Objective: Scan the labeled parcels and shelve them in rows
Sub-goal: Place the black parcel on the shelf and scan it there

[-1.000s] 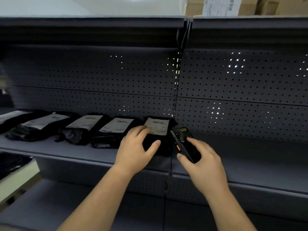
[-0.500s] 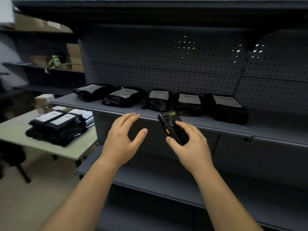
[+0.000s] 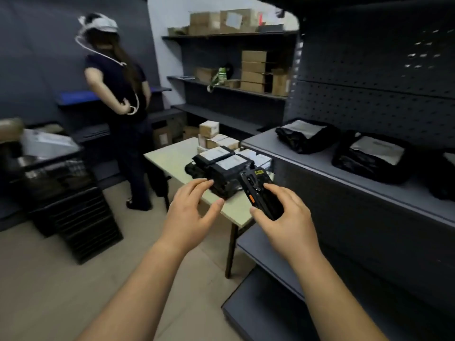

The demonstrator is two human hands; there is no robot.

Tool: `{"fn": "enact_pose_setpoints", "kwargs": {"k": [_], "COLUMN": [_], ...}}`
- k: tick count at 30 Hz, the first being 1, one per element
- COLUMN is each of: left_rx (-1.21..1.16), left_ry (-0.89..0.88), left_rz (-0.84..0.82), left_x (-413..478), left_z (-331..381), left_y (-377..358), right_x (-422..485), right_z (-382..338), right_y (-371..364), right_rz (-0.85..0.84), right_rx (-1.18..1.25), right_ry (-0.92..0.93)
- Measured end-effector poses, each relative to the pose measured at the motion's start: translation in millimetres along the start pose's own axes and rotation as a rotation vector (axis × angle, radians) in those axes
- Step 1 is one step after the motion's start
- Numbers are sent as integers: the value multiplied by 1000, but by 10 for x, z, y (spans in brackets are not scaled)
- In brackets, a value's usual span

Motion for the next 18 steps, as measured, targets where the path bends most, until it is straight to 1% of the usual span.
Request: {"fn": "enact_pose_setpoints", "kwargs": {"k": [6,11,15,18], "left_rx": [183,235,193,126], "left_ry": [48,126,147,121], "left_rz": [105,127,108,20], "left_x": [614,904,1338,1761], "left_z": [-1036,-2019,-2865,-3352], "left_y": [649,852,765,501], "right_x": [584,858,1145,1429], "right_z": [-539,-811,-852,-774], "right_y": [-1494,-2600,-3406,-3840], "right_rz": [-161,-242,-234,-180], "right_rx": [116,165,131,73], "right_ry": [104,143,123,45]}}
Point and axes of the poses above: each hand's wrist, its own x-axis towards the middle knuckle, its own y-axis out of the back of the hand, z = x × y, the point moved 6 cm from there along x, towards the middle knuckle, and after that the axes turned 11 degrees about z, right-handed, at the moved point
